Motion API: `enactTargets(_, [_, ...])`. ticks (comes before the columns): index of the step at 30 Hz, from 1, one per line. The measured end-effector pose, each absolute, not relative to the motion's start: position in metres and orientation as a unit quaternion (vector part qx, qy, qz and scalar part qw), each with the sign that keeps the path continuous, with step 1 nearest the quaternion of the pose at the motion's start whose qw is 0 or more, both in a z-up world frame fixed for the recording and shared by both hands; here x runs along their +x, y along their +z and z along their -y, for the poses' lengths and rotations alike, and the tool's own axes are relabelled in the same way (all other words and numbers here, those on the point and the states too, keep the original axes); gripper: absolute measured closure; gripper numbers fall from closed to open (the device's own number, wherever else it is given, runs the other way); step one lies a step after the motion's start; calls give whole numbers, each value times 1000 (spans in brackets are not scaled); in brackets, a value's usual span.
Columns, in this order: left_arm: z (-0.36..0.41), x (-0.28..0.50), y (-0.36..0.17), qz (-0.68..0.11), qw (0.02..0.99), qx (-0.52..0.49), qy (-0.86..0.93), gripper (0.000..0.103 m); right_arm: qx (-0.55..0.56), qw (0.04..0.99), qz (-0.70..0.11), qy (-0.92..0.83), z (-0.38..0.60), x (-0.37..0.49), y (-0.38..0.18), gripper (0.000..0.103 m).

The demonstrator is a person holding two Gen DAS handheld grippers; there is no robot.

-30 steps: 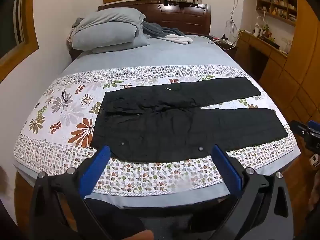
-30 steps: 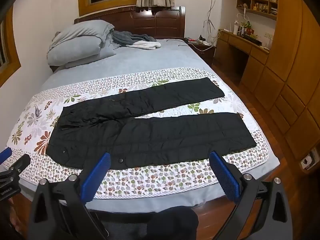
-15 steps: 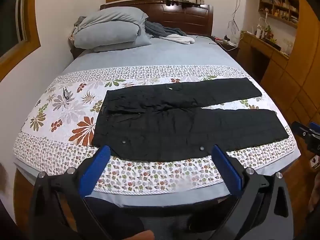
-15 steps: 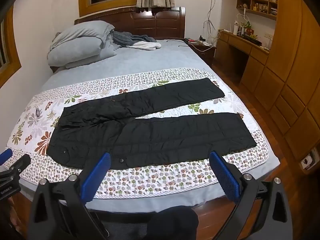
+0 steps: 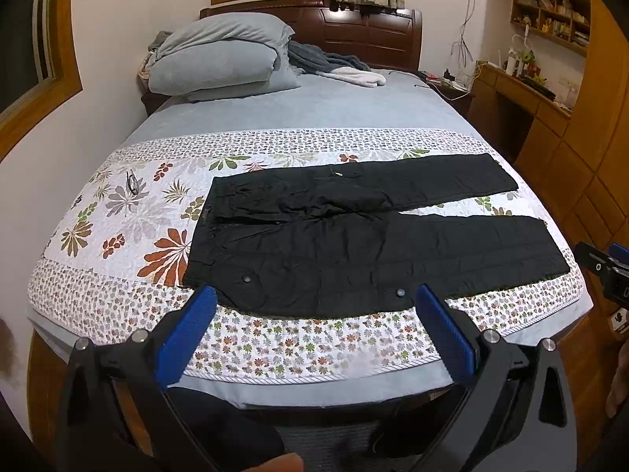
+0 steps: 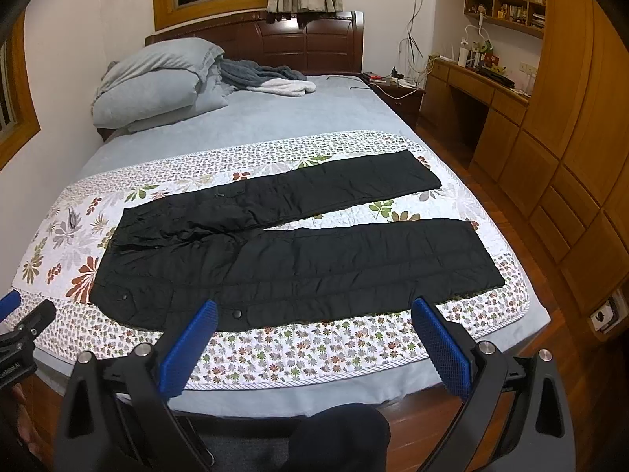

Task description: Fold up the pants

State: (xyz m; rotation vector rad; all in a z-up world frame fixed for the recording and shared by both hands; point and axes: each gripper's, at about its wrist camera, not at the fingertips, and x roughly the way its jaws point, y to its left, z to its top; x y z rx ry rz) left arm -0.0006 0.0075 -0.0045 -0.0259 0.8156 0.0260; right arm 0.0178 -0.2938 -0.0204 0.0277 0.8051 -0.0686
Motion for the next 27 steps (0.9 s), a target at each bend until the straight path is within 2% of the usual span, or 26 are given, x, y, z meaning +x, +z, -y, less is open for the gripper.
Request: enactTargets(27, [-11,0,-3,-397,918,-11,13,2,13,918,-396,-36,289,21,-24,3])
